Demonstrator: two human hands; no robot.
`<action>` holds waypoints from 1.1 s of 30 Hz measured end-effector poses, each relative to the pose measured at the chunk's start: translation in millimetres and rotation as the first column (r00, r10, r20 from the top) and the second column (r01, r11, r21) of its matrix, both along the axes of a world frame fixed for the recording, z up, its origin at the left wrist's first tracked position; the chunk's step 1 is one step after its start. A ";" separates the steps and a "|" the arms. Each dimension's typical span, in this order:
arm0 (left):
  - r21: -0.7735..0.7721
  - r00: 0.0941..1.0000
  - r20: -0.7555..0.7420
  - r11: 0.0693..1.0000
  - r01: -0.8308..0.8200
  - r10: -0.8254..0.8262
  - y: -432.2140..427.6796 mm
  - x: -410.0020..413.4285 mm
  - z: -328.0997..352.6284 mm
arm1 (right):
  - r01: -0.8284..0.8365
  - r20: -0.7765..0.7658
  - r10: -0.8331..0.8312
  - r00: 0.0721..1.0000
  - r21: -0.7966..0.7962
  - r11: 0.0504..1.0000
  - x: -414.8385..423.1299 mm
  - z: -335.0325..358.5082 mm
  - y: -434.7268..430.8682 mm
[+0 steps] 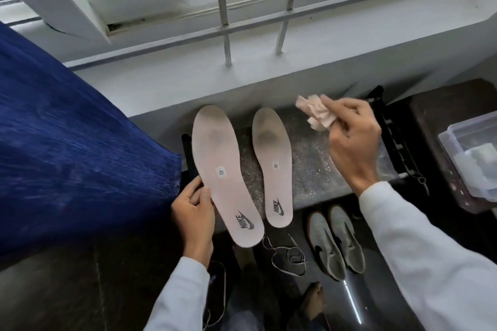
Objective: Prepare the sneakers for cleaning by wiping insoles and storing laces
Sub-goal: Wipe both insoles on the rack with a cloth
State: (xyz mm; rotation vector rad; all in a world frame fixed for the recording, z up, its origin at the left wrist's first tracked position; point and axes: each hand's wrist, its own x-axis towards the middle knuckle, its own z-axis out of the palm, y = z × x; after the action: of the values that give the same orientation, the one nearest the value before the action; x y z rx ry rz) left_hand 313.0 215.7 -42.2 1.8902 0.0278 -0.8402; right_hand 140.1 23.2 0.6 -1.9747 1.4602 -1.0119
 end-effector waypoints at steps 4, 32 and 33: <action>0.038 1.000 0.011 0.999 0.003 -0.004 -14.3 5.2 -26.9 | 0.063 -0.040 -0.060 0.997 0.092 0.994 -39.2 -8.8 40.1; 0.131 0.934 0.229 0.960 0.248 -0.273 -0.6 -11.5 -23.1 | 0.116 0.370 -0.647 0.667 0.806 0.580 -71.7 -11.0 106.8; 0.089 0.930 0.203 0.951 0.295 -0.307 0.8 -19.6 -18.8 | 0.055 0.412 -0.671 0.617 0.827 0.559 -68.9 -7.2 107.4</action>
State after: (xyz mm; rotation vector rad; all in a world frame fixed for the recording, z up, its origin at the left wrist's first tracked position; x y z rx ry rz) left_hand 293.3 216.5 -61.0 2.0610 -0.3849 -0.8399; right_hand 71.2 130.7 -6.6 -0.5057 1.5099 -0.9279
